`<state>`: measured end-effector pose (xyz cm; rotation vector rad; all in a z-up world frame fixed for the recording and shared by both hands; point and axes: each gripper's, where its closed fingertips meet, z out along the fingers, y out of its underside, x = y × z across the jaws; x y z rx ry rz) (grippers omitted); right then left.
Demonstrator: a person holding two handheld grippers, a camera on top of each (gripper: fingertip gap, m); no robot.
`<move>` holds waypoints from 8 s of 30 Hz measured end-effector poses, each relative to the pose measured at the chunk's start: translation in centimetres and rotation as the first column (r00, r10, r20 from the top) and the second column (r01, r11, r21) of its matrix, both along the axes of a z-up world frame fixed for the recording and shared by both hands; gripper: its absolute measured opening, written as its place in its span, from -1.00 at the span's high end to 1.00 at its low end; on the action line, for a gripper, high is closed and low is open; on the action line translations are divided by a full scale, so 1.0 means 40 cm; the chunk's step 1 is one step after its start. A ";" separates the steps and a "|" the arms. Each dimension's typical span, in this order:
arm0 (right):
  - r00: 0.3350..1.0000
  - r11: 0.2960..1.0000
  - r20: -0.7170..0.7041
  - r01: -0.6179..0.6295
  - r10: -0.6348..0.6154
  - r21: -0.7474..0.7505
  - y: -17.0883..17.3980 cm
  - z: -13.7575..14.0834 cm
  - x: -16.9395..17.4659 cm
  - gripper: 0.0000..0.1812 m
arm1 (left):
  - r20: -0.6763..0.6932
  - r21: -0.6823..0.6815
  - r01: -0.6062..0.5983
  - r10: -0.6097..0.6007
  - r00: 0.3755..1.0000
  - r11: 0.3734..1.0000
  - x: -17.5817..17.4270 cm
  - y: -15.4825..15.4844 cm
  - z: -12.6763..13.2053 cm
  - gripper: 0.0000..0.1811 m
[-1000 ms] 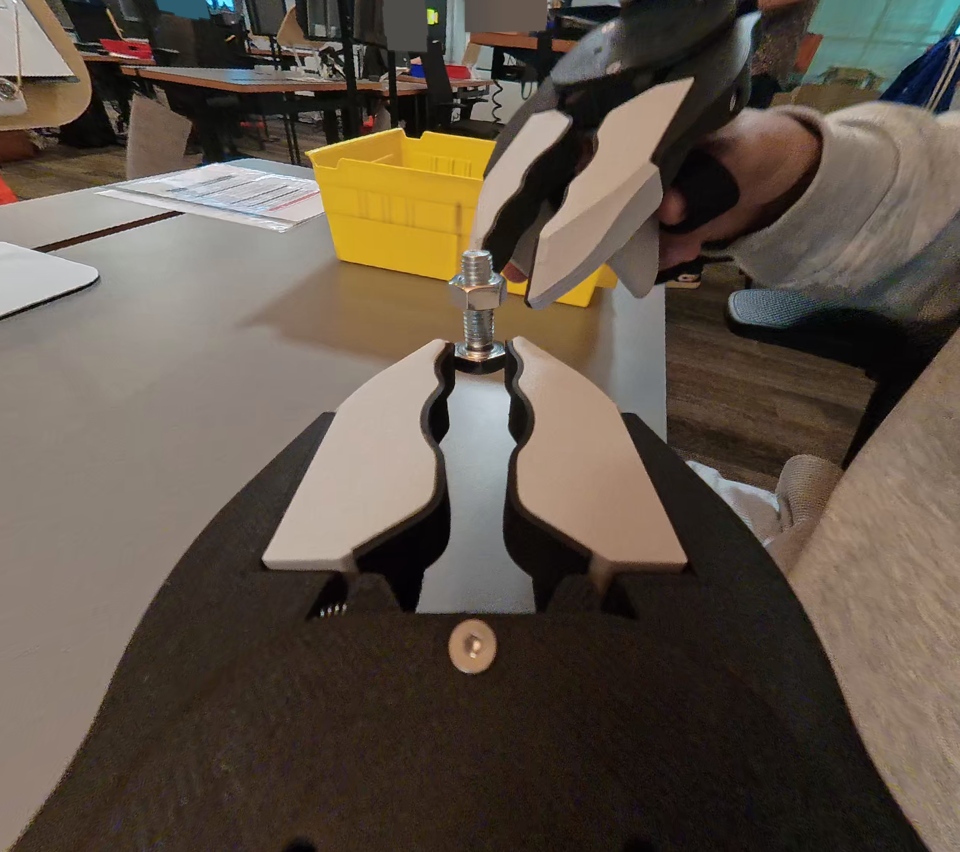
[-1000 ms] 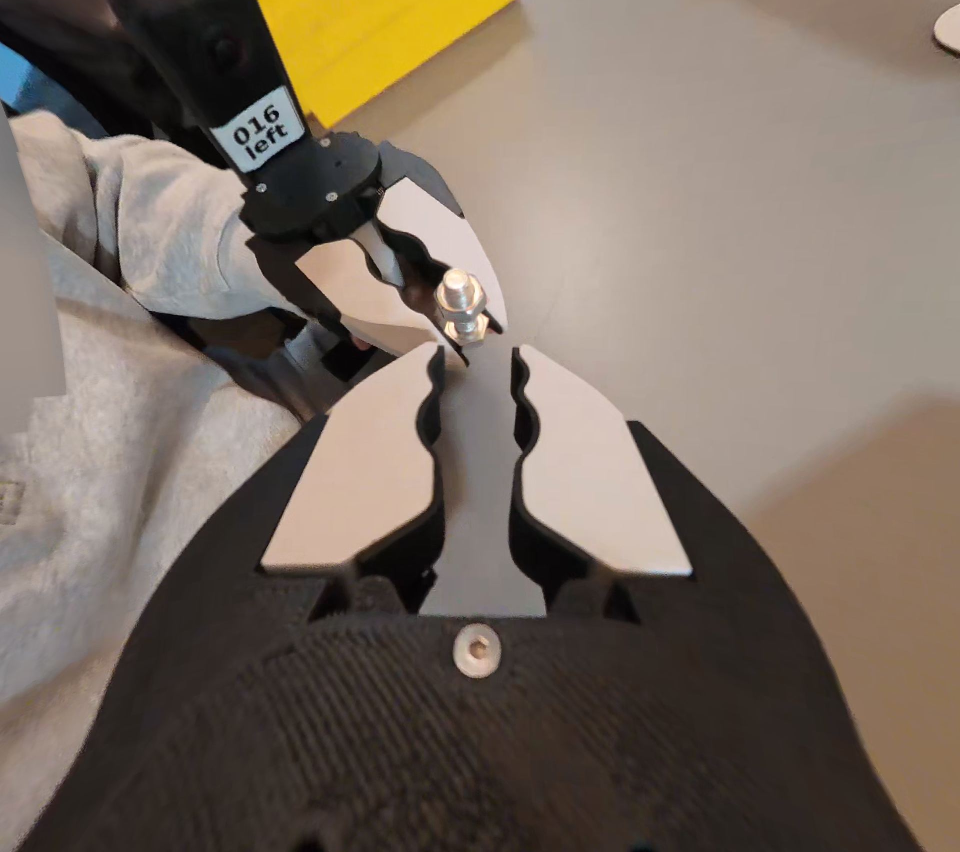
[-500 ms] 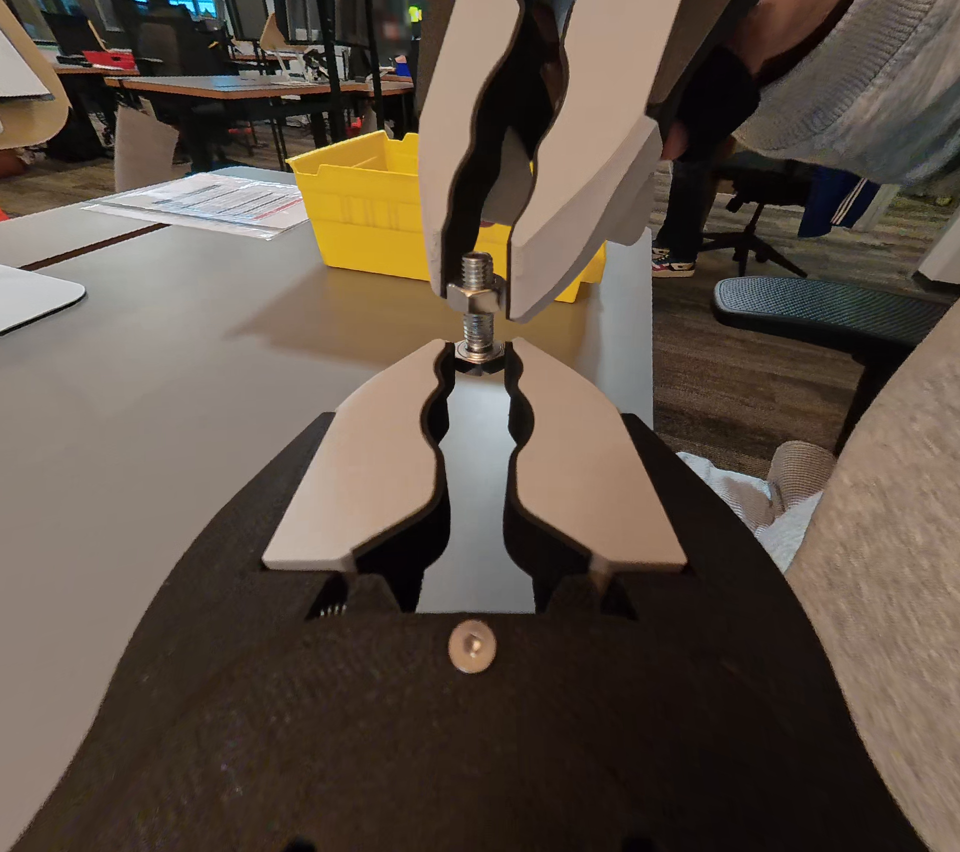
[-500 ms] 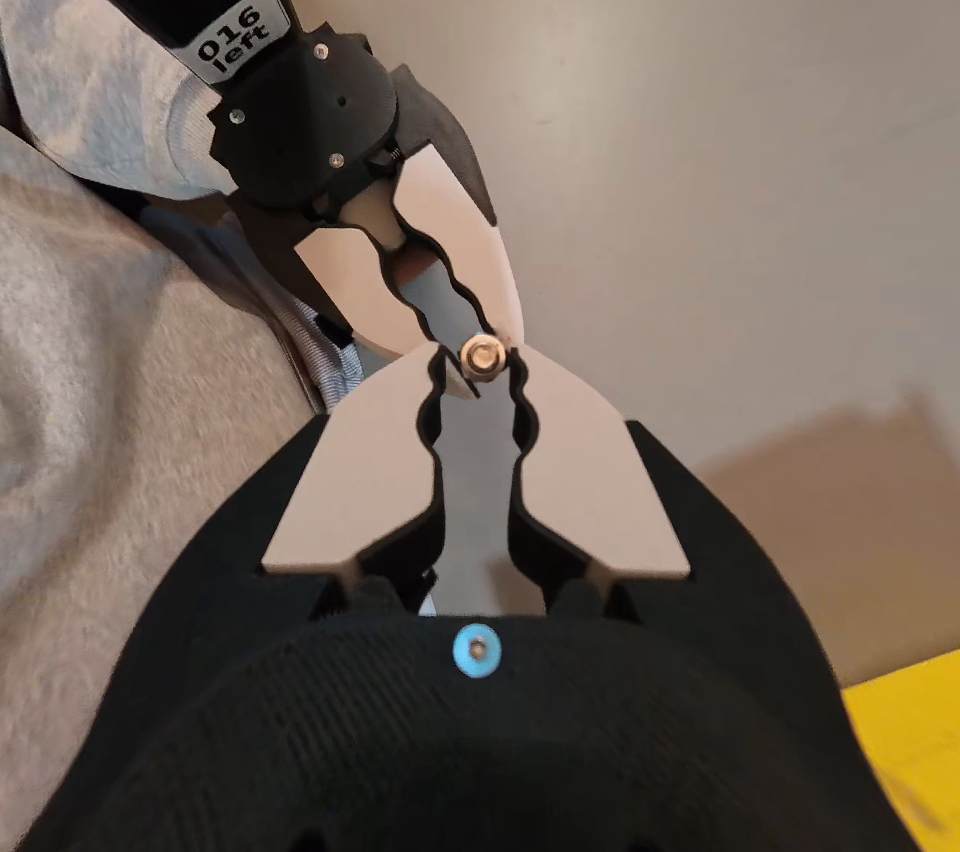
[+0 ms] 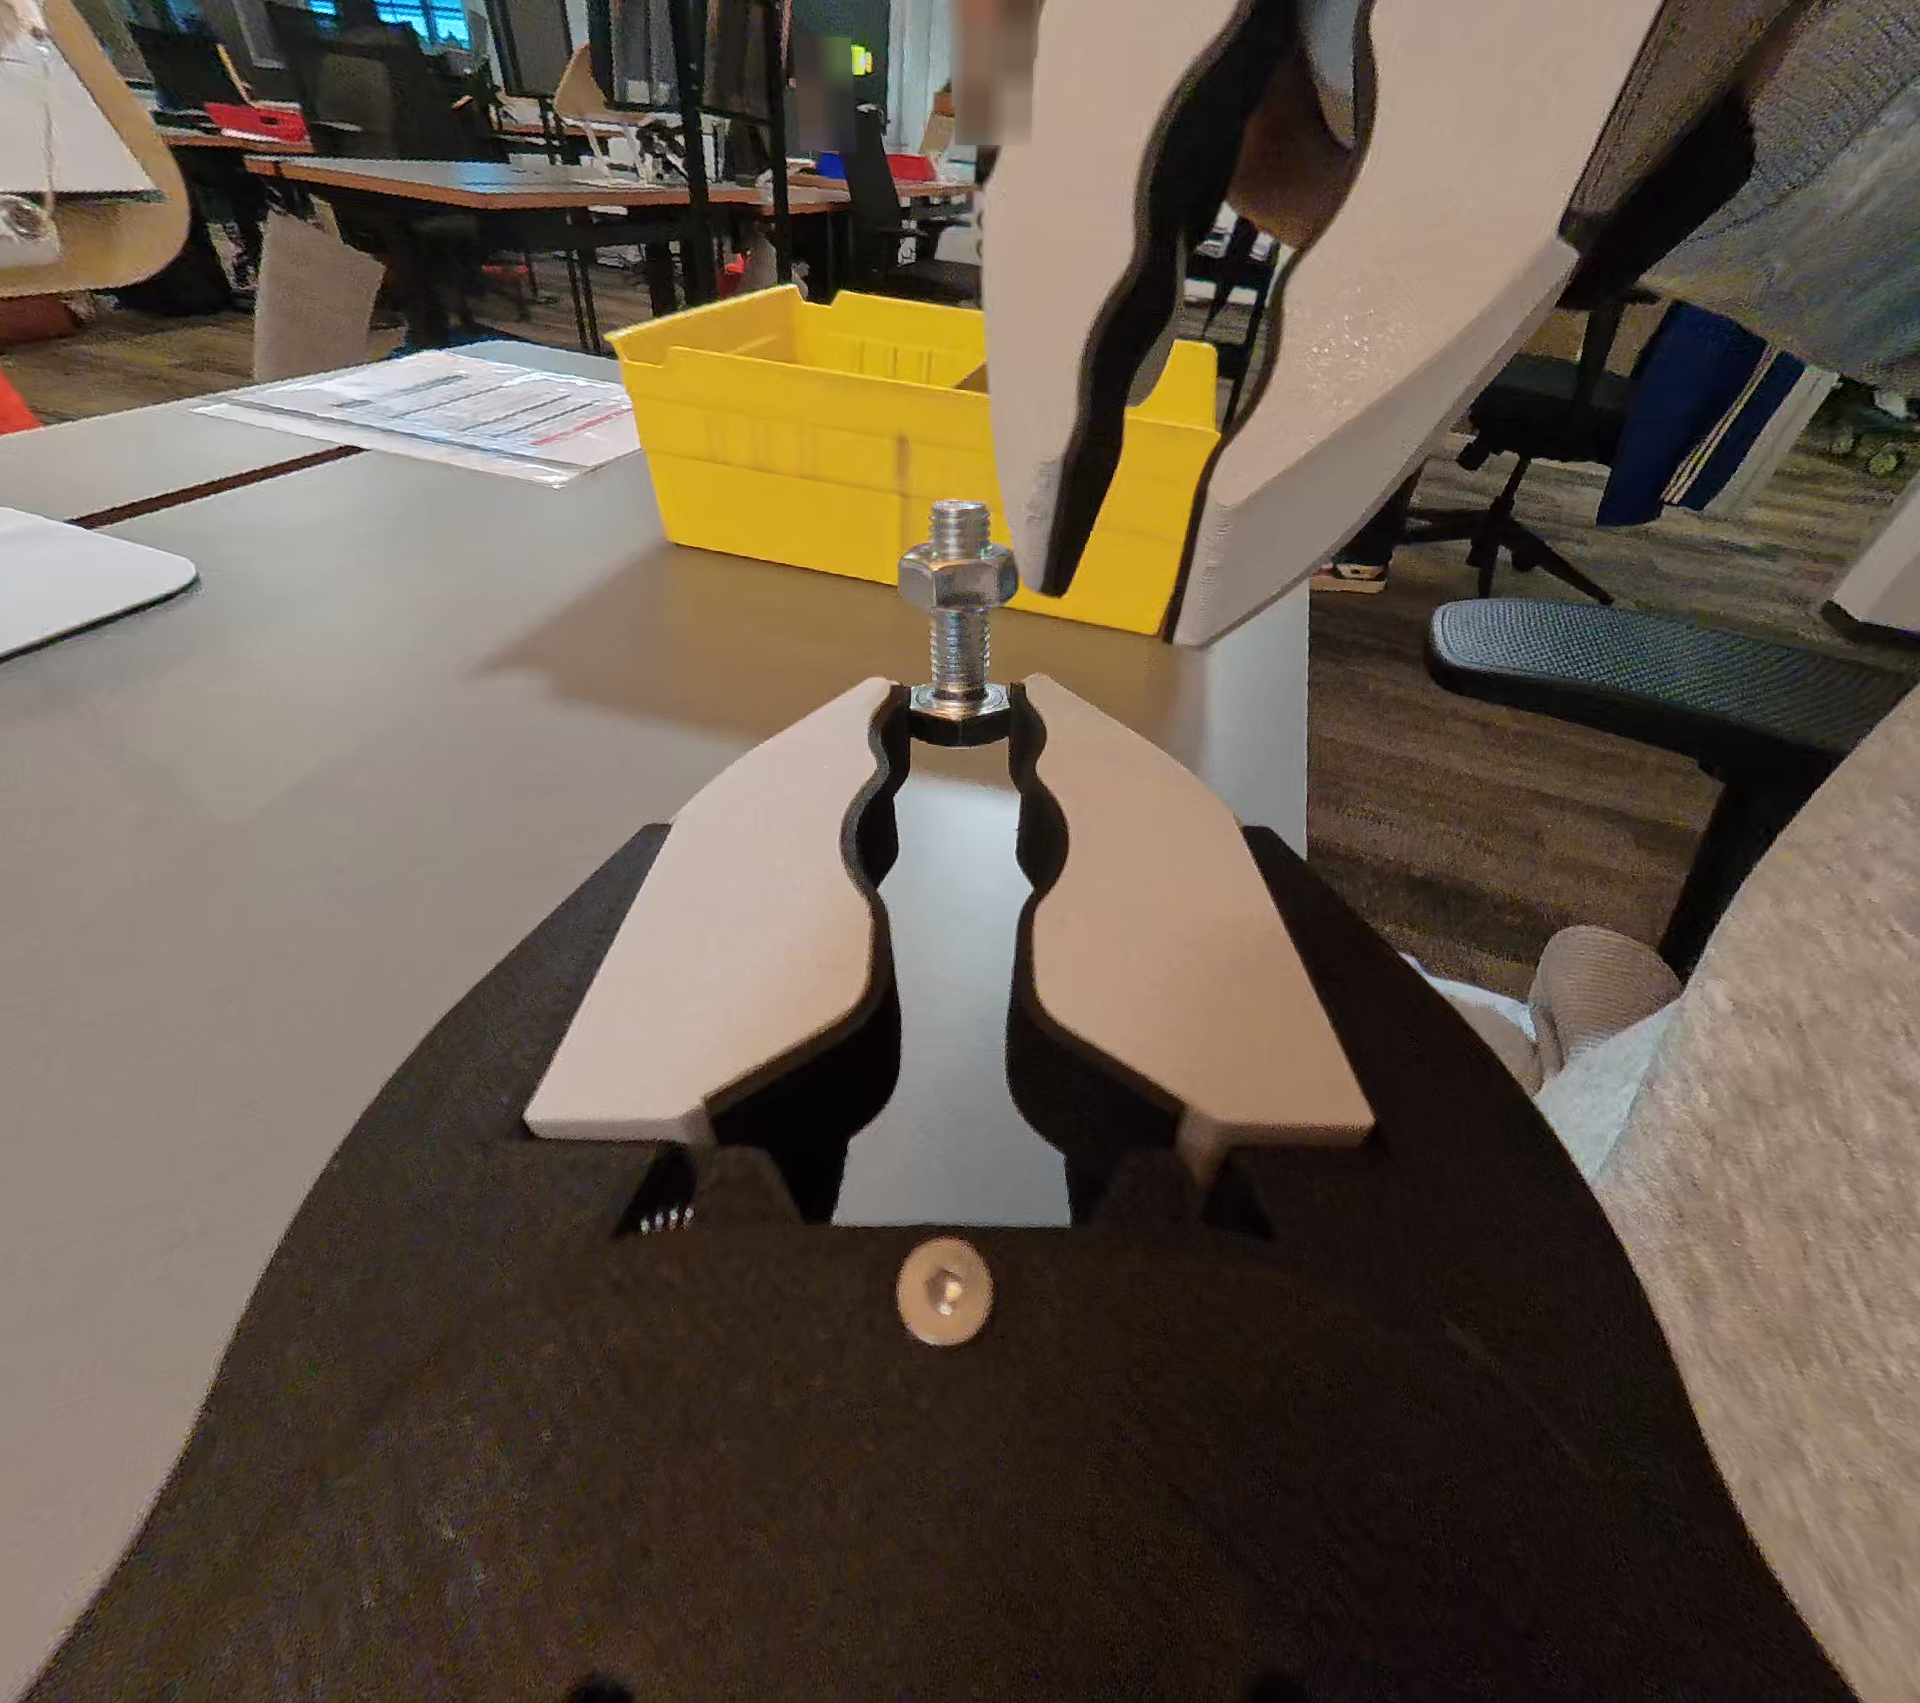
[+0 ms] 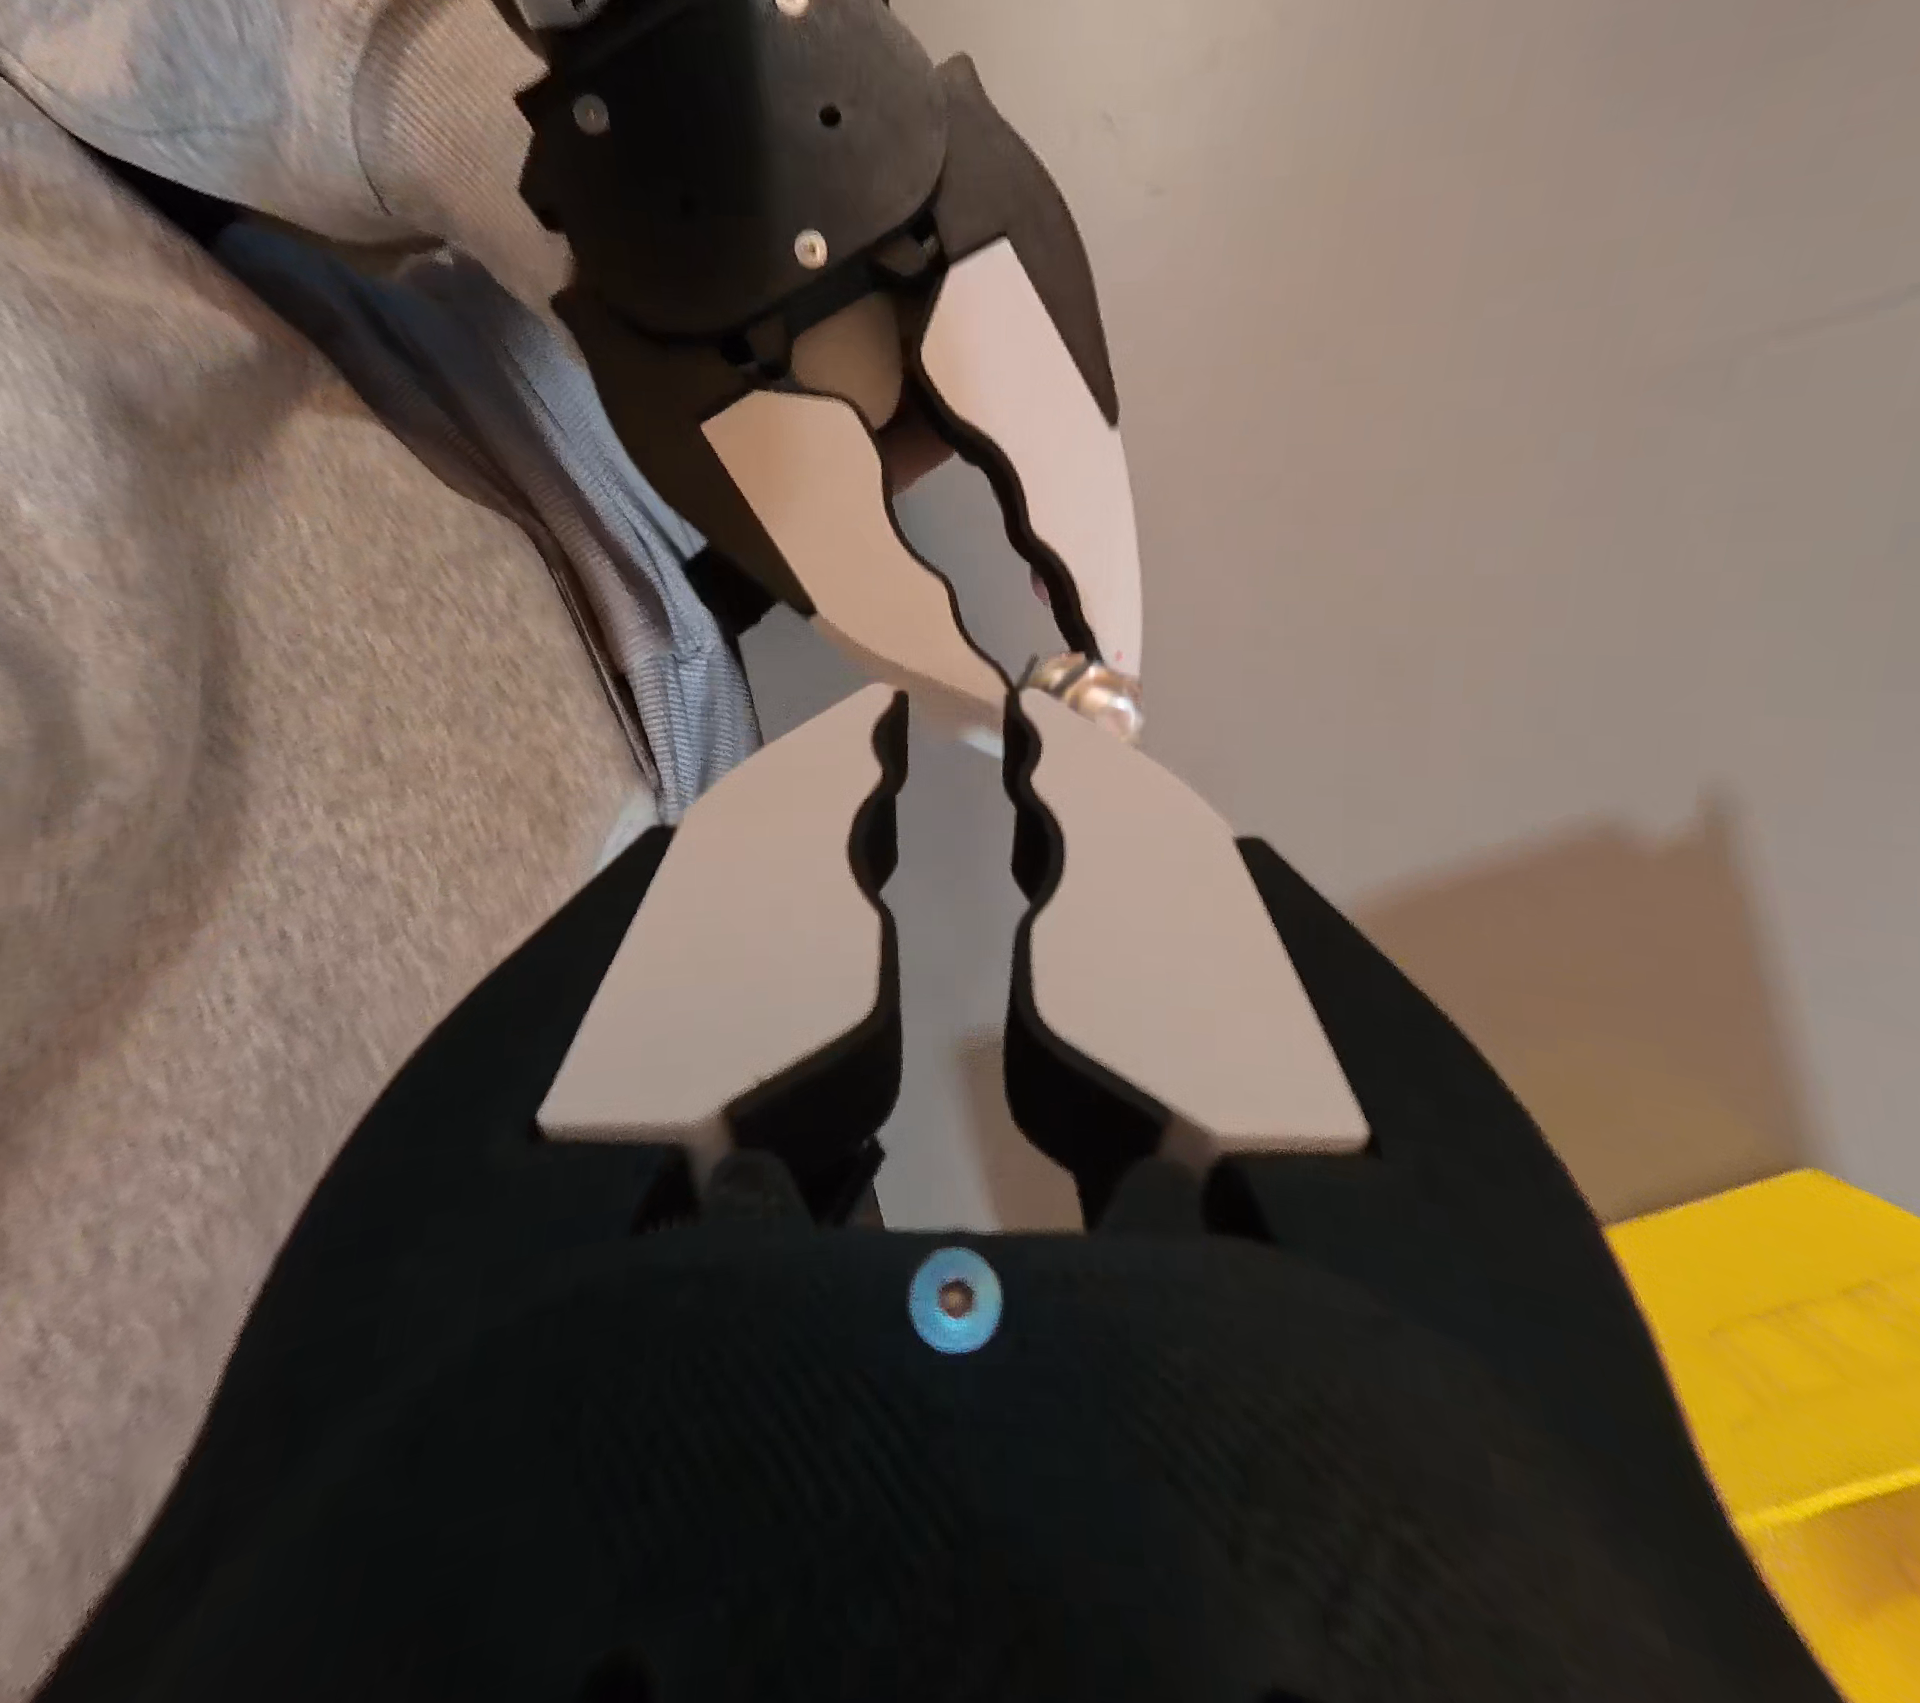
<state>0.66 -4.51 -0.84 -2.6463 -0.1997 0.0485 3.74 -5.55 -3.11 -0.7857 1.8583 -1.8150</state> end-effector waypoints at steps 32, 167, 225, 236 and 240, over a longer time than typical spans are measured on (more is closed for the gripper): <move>0.999 1.000 0.035 -0.008 0.009 -0.014 -0.023 0.023 0.012 0.80 | 0.052 0.005 0.002 -0.002 0.999 1.000 -0.010 -0.003 0.013 0.79; 0.999 0.999 0.011 0.037 -0.037 0.006 -0.014 0.044 0.028 0.73 | 0.133 -0.063 0.034 -0.026 0.991 0.997 -0.033 -0.012 0.052 0.79; 0.999 0.999 0.022 0.036 -0.036 0.006 -0.015 0.046 0.033 0.69 | 0.148 -0.067 0.041 -0.031 0.989 0.997 -0.040 -0.015 0.058 0.79; 0.997 0.997 0.010 0.072 -0.072 -0.020 -0.045 0.052 0.058 0.70 | 0.141 -0.074 0.038 -0.027 0.990 0.997 -0.036 -0.011 0.057 0.79; 0.999 0.999 0.005 0.034 -0.034 -0.017 -0.030 0.050 0.028 0.71 | 0.140 -0.068 0.039 -0.029 0.990 0.997 -0.037 -0.014 0.054 0.79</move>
